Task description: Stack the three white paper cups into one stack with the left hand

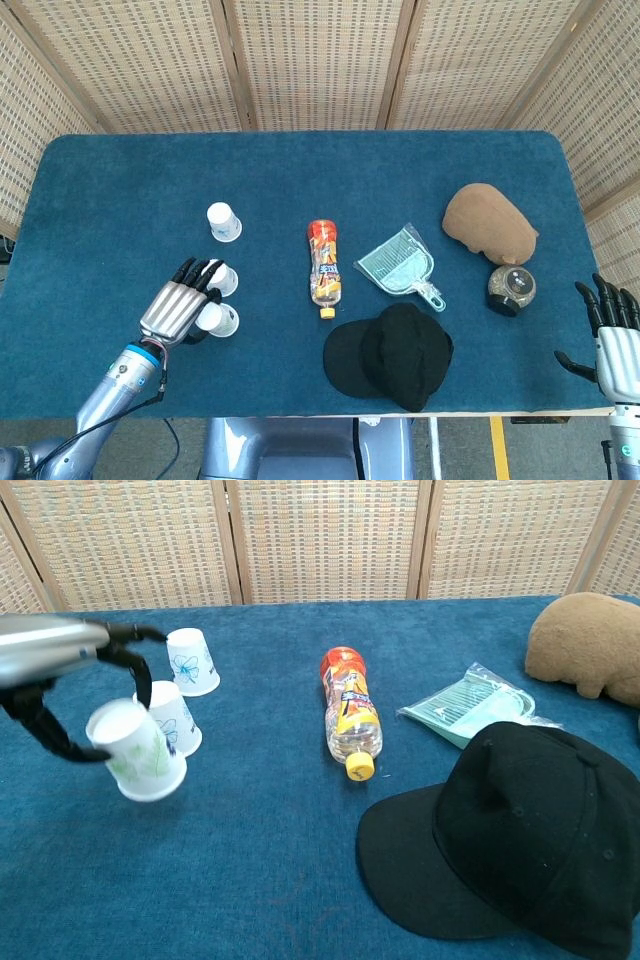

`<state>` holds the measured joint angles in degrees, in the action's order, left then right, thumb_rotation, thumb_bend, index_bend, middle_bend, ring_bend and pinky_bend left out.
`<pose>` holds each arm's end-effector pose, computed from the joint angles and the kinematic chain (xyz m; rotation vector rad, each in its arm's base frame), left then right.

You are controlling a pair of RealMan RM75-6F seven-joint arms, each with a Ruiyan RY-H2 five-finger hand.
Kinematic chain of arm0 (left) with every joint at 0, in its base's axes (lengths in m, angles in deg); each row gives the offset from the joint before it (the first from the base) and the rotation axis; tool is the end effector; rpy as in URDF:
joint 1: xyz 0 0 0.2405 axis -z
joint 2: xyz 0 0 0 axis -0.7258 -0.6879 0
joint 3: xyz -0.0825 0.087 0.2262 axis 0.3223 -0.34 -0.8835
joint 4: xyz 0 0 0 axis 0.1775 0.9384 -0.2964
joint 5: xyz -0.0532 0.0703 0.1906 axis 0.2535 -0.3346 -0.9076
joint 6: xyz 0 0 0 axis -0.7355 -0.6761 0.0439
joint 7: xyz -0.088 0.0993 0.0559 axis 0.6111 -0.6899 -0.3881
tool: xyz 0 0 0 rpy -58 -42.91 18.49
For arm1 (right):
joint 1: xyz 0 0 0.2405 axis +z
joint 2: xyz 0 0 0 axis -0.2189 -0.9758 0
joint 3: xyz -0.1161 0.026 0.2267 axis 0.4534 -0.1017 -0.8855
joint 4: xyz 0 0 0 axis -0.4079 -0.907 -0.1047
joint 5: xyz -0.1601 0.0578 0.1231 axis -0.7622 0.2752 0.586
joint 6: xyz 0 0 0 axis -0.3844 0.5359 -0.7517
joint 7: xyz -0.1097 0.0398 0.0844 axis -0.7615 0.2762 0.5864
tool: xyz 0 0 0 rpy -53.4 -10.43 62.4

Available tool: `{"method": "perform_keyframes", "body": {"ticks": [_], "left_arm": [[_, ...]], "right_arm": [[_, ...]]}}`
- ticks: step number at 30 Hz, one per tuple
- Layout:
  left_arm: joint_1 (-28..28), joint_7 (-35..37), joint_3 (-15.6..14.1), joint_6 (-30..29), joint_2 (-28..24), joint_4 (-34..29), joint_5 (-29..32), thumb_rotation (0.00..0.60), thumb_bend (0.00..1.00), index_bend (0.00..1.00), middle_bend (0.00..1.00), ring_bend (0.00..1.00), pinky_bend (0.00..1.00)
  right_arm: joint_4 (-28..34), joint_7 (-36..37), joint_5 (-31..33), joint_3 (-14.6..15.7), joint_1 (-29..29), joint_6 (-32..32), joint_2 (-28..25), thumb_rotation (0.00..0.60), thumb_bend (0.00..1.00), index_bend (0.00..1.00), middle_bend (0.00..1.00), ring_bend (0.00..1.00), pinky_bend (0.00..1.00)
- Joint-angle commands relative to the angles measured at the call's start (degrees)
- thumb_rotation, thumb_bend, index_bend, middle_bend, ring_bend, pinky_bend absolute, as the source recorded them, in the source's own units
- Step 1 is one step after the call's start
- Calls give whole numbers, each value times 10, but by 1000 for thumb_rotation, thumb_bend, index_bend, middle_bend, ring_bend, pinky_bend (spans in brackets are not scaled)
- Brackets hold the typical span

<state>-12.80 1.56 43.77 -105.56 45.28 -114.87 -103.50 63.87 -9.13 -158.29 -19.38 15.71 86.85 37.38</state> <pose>-0.1553 0.2690 0.0459 -1.9240 -0.8061 -0.7704 -0.3215 -0.1834 0.1728 1.2686 -0.8647 0.9058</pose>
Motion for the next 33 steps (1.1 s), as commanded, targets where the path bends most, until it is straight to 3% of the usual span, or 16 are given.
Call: {"method": "perform_keyframes", "body": {"ticks": [1,10,22,29,33], "left_arm": [[2,6,17,-14,-17,-15,-5,600,255,443,0,0,0],[26,26,54,-8,-45,13,30,600,251,442,0,0,0],[57,58,60,32,-18,92,66,600,250,438,0,0,0],[74,61,54,51,5,120,86,600,225,348,0,0,0],[76,57,50,48,12,128,98,600,167,236,0,0,0]], "right_arm": [[1,0,0,0,0,0,0,600,57,126,0,0,0],[3,5,-6,3,0,0,-2,600,57,126,0,0,0],[-4,-2,5,2,6,-16,4,600,57,126,0,0,0],[0,-5,2,2,5,-13,3,600,57,126,0,0,0],[-2,-3,5,2,6,-16,3,600,57,126,0,0,0]]}}
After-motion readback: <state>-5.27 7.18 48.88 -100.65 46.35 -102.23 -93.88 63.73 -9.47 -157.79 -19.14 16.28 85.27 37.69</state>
